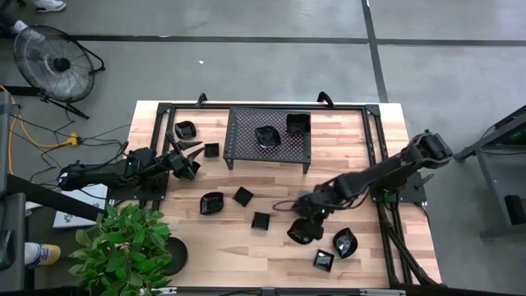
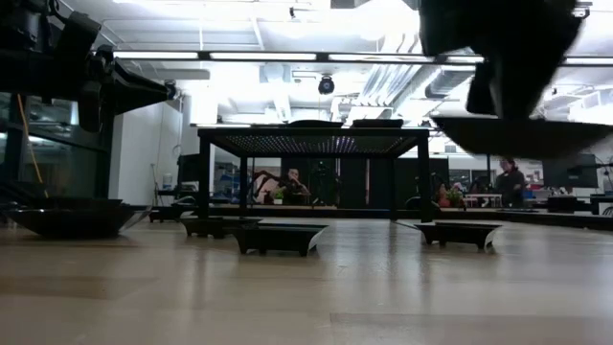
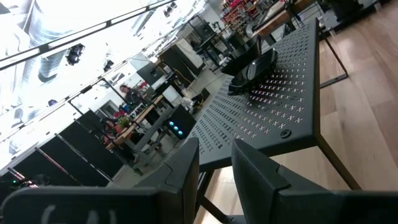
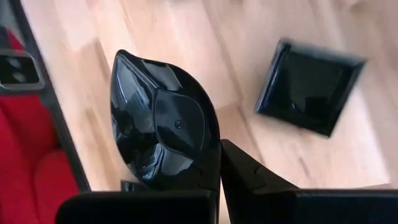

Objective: Pick & Place Mini shaped plates
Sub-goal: Stack the leaf-shaped plate on the leaf-shaped plate on the shelf

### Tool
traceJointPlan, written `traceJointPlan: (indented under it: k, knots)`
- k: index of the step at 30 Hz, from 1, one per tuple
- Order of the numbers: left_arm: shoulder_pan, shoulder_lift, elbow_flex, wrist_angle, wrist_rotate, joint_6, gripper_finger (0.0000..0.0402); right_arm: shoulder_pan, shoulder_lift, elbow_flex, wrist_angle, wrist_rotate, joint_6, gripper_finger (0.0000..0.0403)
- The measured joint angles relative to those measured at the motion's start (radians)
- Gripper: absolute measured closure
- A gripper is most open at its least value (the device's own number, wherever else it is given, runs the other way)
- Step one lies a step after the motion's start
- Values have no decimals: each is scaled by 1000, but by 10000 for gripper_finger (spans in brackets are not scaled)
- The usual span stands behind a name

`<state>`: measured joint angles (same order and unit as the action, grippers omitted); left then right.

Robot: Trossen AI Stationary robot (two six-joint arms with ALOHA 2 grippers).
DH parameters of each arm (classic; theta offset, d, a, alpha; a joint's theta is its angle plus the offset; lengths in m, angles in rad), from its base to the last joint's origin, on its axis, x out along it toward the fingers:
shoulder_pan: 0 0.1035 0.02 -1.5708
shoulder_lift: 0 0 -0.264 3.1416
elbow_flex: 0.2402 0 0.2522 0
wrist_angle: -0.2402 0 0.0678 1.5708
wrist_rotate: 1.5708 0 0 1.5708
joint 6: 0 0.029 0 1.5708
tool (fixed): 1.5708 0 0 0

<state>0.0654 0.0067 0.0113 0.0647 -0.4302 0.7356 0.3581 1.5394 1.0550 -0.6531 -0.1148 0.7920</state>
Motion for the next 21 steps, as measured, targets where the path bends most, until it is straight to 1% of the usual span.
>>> traceJointPlan:
  k: [4, 8, 10, 14, 21]
  knots:
    - [0, 0, 0, 0, 0, 0, 309, -51, -67, 0, 0, -1, -35, 403]
    - [0, 0, 0, 0, 0, 0, 309, -122, -126, 3, -8, -38, -94, 403]
    - [0, 0, 0, 0, 0, 0, 309, -157, -137, 29, -36, -46, -128, 403]
    - [0, 0, 0, 0, 0, 0, 309, -224, -139, 126, -113, -54, -214, 403]
    - [0, 0, 0, 0, 0, 0, 309, -350, -125, 343, -300, -58, -344, 403]
